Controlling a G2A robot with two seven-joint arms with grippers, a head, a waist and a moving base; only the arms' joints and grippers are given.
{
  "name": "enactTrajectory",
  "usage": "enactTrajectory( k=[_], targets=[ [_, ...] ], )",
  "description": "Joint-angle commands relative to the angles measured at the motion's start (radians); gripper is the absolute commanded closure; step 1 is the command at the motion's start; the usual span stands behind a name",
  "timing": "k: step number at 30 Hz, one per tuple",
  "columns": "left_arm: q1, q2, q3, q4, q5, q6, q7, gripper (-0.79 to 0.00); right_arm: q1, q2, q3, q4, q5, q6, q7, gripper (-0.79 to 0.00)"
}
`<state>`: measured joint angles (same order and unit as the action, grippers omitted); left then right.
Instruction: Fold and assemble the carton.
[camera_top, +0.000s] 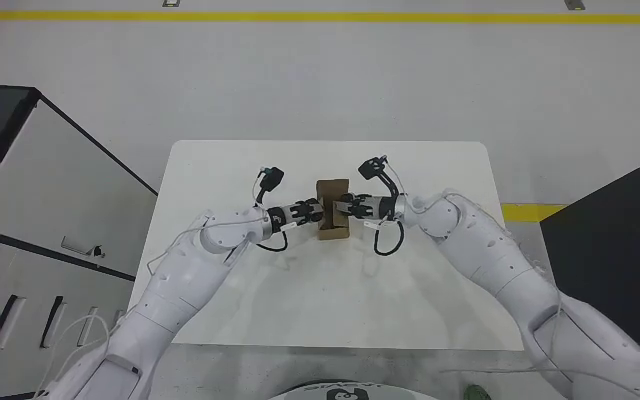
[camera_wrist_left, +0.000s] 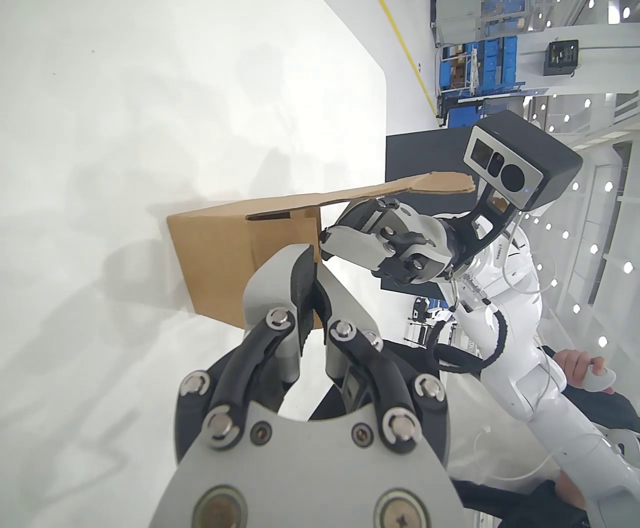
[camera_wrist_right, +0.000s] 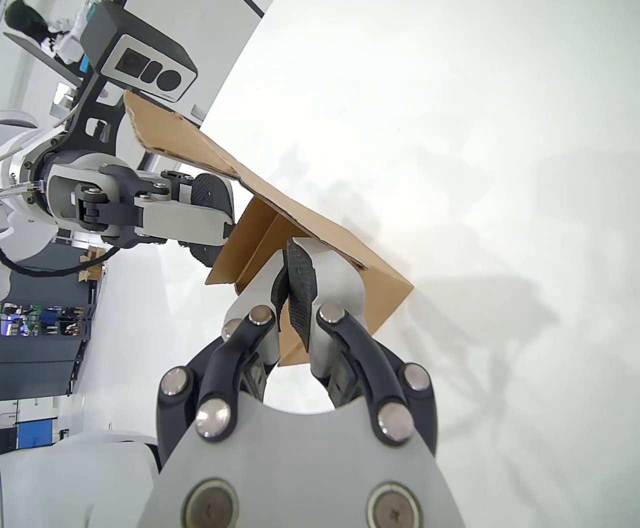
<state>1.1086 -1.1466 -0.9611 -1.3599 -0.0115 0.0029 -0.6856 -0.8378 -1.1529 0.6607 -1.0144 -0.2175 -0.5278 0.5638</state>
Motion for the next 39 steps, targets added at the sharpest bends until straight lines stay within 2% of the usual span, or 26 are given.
enactTrajectory(
  k=[1,10,21,39],
  targets=[
    [-0.002,-0.001,-0.001,0.002,-0.006,-0.009,-0.005,0.0,0.0,-0.002,0.003,0.003,-0.002,-0.003,0.0,0.0],
    [-0.016,-0.01,0.013,0.02,-0.012,-0.027,-0.024,0.0,-0.009,-0.007,0.021,0.004,-0.016,-0.015,0.0,0.0],
    [-0.046,-0.032,0.061,0.067,0.033,0.006,0.029,0.0,-0.027,-0.009,0.047,-0.002,-0.033,-0.019,0.003,0.0],
    [-0.043,-0.039,0.046,0.085,0.027,-0.019,0.013,0.0,-0.059,-0.01,0.082,-0.036,-0.067,-0.014,0.016,0.0]
  ],
)
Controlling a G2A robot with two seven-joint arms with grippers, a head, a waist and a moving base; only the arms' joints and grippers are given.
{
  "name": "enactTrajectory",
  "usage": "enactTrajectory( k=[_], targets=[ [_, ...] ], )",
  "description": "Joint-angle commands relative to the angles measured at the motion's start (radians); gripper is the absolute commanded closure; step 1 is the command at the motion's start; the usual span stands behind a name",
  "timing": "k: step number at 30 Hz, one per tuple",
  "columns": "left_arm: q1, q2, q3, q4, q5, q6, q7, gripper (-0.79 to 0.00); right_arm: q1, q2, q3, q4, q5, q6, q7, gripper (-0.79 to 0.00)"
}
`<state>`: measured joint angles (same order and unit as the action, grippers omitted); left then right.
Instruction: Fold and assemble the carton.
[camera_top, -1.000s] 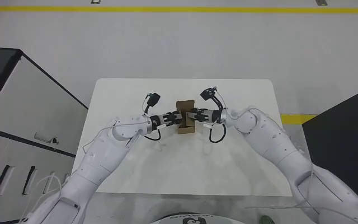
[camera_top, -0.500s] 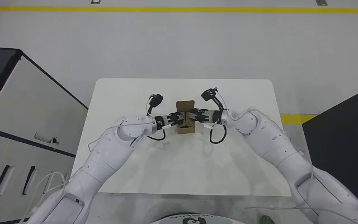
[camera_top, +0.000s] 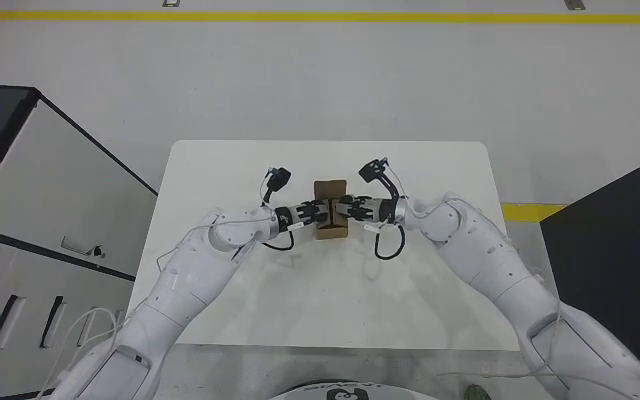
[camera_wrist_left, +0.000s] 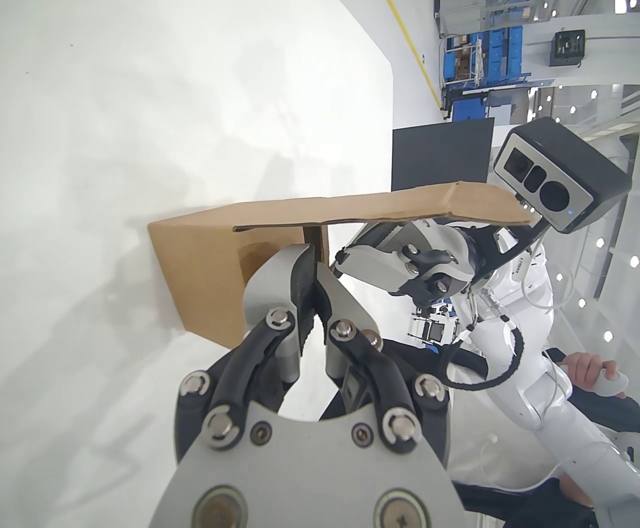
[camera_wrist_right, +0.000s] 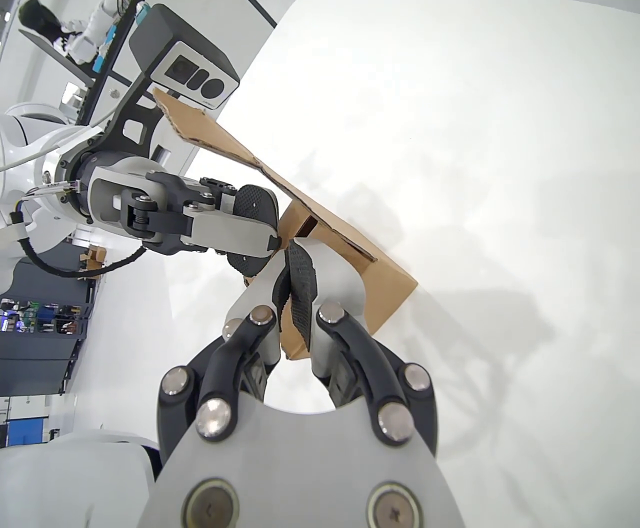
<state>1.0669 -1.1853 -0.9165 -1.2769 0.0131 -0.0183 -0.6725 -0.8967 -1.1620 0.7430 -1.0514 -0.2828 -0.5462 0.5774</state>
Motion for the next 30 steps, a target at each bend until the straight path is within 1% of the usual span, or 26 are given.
enactTrajectory(
  k=[1,6,14,20,30],
  targets=[
    [-0.002,-0.002,0.003,0.004,0.005,0.003,0.0,0.0,-0.001,-0.002,0.0,0.002,-0.003,0.009,0.003,0.0],
    [-0.007,-0.006,0.008,0.014,0.017,0.009,0.008,0.0,-0.003,-0.006,0.003,0.007,-0.004,0.015,0.008,0.0],
    [-0.012,-0.012,0.008,0.025,0.018,0.008,0.007,0.0,-0.011,-0.005,0.024,-0.008,-0.013,-0.004,0.003,0.0],
    [-0.009,-0.013,-0.001,0.023,0.008,-0.006,0.0,0.0,-0.015,-0.007,0.027,-0.011,-0.021,0.01,0.021,0.0],
    [-0.014,-0.019,0.0,0.035,0.02,0.006,-0.001,0.0,-0.012,-0.014,0.036,-0.003,-0.021,0.004,0.026,0.0]
  ],
)
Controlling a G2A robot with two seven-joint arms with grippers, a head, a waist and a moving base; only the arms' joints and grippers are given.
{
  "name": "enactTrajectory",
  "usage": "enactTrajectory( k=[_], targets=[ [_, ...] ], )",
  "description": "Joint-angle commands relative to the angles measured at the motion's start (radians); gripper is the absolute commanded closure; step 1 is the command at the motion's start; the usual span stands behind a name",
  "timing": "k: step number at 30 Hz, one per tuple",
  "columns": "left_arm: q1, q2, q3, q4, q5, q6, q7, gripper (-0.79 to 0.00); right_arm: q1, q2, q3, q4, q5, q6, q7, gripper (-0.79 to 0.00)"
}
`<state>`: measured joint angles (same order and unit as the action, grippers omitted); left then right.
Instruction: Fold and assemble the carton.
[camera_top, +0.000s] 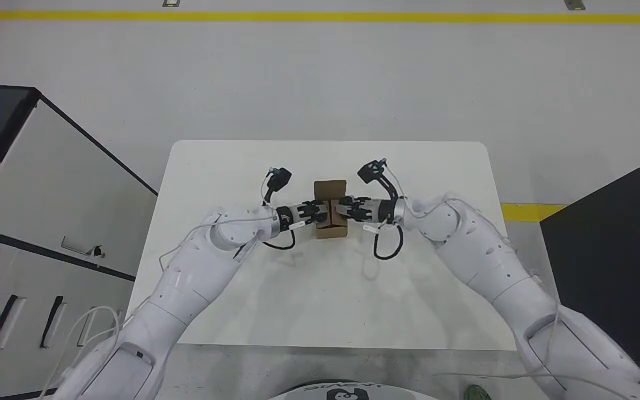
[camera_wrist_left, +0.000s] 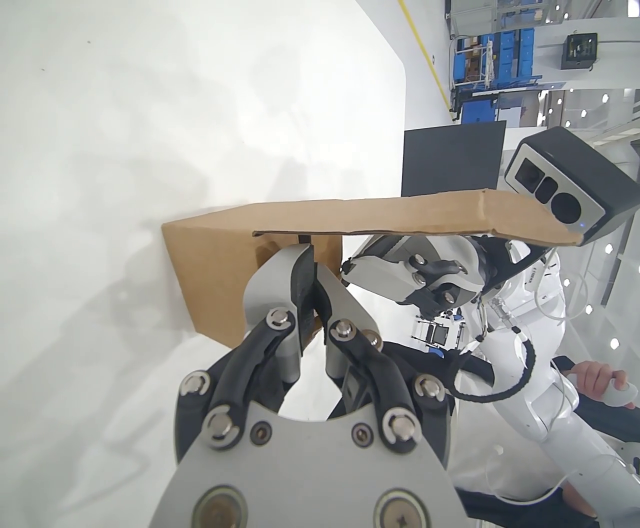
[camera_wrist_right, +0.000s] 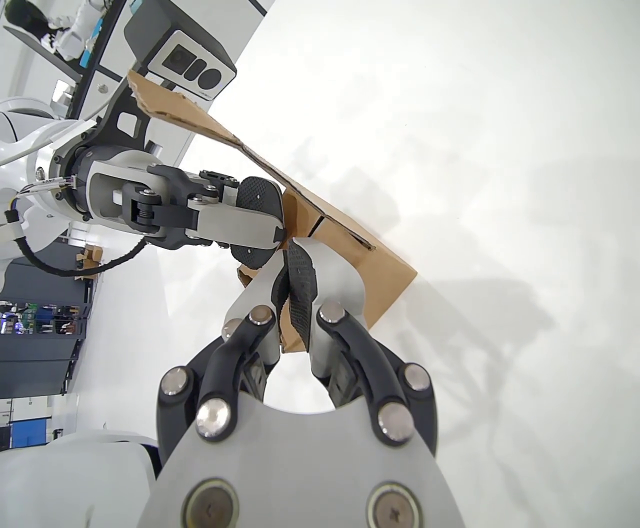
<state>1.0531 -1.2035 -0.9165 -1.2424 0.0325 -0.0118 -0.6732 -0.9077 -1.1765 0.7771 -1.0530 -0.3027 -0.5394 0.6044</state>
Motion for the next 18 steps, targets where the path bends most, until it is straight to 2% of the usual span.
enactTrajectory(
  k=[1,18],
  targets=[
    [-0.001,-0.001,0.0,0.002,-0.001,-0.001,-0.001,0.0,-0.002,0.0,0.005,-0.003,-0.001,-0.005,-0.003,0.0],
    [0.009,-0.005,-0.018,-0.004,-0.004,-0.008,-0.005,0.0,-0.009,-0.007,0.017,-0.005,-0.012,0.0,0.011,0.0]
  ],
)
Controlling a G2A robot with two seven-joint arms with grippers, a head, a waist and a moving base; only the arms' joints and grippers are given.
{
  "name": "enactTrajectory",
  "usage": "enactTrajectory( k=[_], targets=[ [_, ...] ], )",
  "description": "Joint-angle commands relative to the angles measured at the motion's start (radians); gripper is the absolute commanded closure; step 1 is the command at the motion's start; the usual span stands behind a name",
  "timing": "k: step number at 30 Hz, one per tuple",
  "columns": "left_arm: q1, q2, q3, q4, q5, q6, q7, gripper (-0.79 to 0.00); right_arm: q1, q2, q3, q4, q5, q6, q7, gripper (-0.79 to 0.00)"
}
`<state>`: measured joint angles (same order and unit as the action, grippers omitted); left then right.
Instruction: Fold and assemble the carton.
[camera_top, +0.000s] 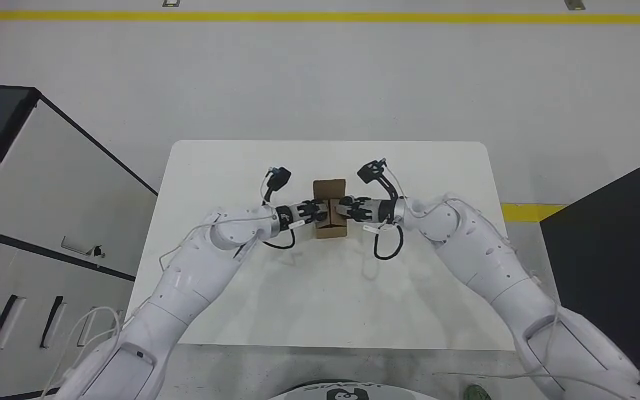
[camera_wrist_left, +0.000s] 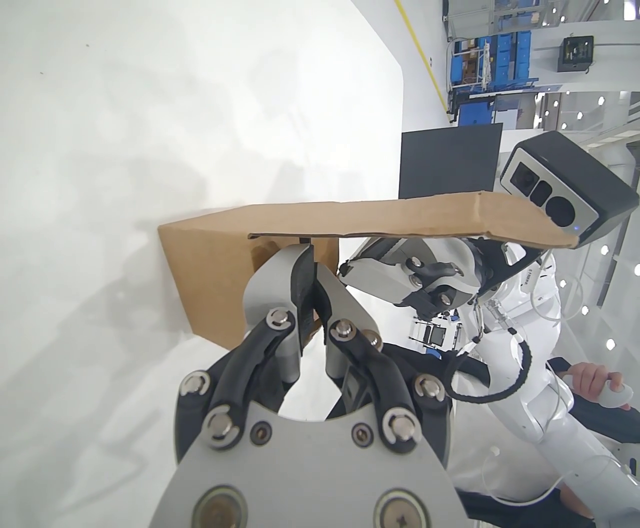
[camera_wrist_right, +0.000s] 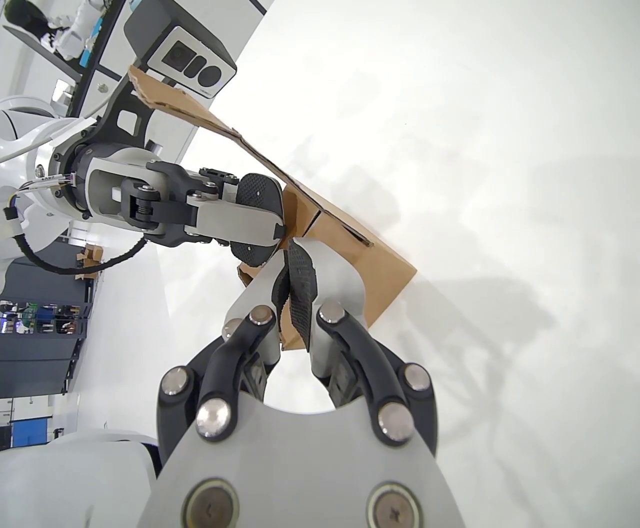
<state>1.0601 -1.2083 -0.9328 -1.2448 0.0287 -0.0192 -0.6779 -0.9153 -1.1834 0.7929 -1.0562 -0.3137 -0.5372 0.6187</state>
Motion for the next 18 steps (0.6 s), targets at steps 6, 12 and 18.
enactTrajectory(
  k=[6,12,18],
  targets=[
    [0.012,0.002,-0.012,-0.013,0.003,0.001,-0.004,0.0,-0.013,0.002,0.013,-0.016,-0.014,-0.011,-0.009,0.0],
    [0.015,0.001,-0.014,-0.012,0.009,0.012,-0.005,0.0,-0.017,0.0,0.015,-0.014,-0.017,0.007,0.003,0.0],
    [0.023,0.0,-0.023,-0.021,0.0,-0.003,-0.003,0.0,-0.023,0.0,0.026,-0.023,-0.021,-0.003,-0.003,0.0]
  ],
)
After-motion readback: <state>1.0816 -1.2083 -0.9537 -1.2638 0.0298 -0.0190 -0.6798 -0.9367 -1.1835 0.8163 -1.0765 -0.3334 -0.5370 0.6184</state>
